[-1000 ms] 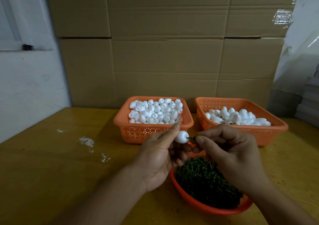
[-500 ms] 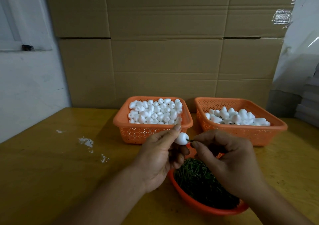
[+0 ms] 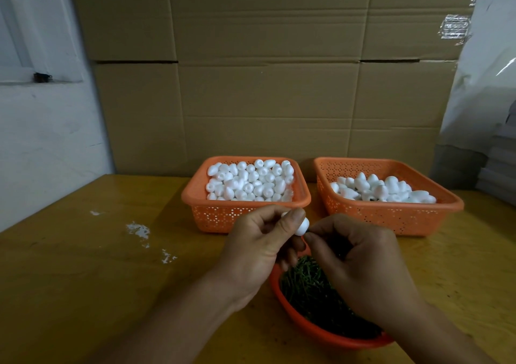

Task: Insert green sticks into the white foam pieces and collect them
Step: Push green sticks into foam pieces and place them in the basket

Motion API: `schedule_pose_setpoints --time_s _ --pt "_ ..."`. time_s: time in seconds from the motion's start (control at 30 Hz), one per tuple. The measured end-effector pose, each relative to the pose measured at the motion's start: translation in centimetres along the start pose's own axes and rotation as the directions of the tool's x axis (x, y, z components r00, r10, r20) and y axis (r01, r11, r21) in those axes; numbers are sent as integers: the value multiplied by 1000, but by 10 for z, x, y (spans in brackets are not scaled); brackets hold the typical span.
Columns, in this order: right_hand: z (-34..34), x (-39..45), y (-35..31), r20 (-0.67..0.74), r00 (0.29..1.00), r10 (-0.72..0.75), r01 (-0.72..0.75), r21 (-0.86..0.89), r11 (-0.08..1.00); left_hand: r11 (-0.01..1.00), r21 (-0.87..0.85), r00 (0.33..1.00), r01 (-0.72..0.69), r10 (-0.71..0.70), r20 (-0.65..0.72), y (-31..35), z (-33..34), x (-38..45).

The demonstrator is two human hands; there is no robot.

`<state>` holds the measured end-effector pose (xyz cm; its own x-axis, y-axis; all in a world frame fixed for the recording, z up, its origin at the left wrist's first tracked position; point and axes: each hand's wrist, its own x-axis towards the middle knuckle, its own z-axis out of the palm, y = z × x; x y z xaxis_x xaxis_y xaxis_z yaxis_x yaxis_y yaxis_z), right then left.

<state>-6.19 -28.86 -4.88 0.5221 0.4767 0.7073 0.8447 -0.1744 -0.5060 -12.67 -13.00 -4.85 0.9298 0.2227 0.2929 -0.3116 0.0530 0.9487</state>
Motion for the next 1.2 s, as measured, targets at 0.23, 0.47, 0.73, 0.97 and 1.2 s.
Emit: schedule_pose_setpoints --time_s 0.23,0.47,0.73,0.97,1.2 --pt "0 0 -2 -7 1000 21 -20 94 995 998 -11 998 -60 60 28 -3 0 2" --pt "5 -2 -5 -25 1000 -6 9 148 989 967 170 982 -190 191 12 -4 0 0" --pt "10 -4 -10 -52 998 -36 45 164 985 862 377 940 -339 330 89 -2 1 -2" --pt "11 -5 -10 -51 998 -44 52 179 982 831 416 928 -369 352 120 0 2 -4" --pt "12 -5 -9 -39 999 9 4 309 951 829 417 927 -372 359 112 2 5 -6"
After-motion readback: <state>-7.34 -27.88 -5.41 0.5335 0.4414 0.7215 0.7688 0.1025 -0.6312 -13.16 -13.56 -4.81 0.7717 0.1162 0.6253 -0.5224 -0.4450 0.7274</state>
